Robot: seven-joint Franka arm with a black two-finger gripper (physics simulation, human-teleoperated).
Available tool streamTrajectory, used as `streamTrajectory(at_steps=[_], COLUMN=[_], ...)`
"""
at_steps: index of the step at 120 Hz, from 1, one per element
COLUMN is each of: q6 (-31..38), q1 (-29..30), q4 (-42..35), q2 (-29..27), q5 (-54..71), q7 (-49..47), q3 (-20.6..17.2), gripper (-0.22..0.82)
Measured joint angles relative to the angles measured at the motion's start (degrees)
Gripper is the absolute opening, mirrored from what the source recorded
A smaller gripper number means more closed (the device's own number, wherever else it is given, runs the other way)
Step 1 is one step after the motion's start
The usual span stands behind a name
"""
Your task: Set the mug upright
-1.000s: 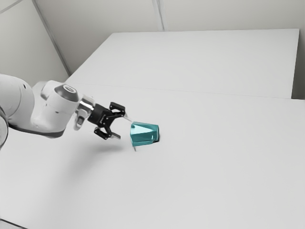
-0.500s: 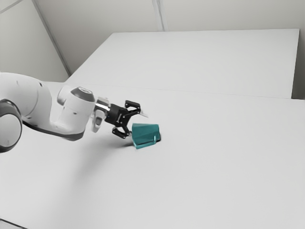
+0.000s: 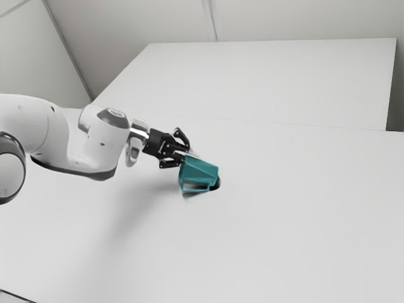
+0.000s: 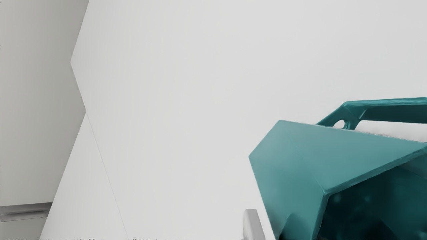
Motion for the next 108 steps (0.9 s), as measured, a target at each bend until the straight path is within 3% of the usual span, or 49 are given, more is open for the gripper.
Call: streamTrajectory(at_steps=[19,46,80,108], q6=[0.8,3.4,2.1,-5.0], q1=[-0.5,-1.3,-1.5,-0.1], q4=[0.5,0.5,-1.3,-7.7], q2=[0.2,-1.4,-13.8,-20.0], q5=[0.4,2.8,39.2,70.0], q7=[0.0,0.0,0.0,0.0], q3=[-0.7,-2.8,-3.1,-7.3], gripper=[-0.13,-0.16,-0.18,-0.18])
